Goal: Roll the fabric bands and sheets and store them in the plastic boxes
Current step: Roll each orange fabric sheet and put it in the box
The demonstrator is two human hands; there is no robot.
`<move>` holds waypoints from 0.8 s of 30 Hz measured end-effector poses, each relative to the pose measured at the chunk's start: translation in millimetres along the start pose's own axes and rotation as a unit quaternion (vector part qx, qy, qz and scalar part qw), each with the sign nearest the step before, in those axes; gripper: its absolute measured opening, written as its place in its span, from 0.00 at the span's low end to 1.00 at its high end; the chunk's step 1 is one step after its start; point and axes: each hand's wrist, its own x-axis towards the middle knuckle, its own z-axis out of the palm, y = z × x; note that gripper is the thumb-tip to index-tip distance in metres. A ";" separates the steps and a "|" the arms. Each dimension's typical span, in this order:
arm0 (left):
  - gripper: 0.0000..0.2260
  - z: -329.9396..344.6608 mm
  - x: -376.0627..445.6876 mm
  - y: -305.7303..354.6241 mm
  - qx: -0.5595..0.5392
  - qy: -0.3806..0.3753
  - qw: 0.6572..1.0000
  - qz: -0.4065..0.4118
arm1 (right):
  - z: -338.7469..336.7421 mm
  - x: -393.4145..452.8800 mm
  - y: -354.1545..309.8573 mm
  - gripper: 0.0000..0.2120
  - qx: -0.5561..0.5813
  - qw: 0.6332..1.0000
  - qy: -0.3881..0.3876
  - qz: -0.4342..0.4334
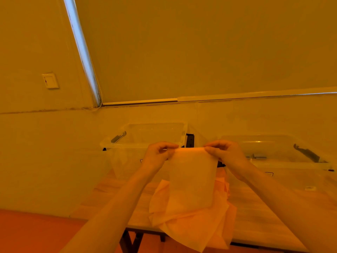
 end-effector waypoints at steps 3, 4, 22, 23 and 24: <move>0.10 0.4 -0.3 -0.2 -0.018 -0.010 1.000 -0.003 | -0.6 -1.9 -0.6 0.05 0.003 1.000 -0.008 0.005; 0.09 0.3 -0.5 -0.6 -0.024 -0.011 1.000 -0.001 | -0.7 -2.8 -1.0 0.05 0.010 1.000 -0.012 0.010; 0.06 9.6 -0.4 -6.7 -0.022 0.002 1.000 -0.015 | -0.8 -4.0 6.6 0.04 0.008 1.000 0.006 0.016; 0.06 9.6 -0.8 -7.0 -0.019 -0.004 1.000 -0.012 | -0.1 -3.6 7.1 0.03 0.008 1.000 0.010 0.015; 0.06 9.6 -1.0 -7.4 -0.017 -0.007 1.000 -0.012 | 0.3 -3.3 7.7 0.03 0.004 1.000 0.015 0.015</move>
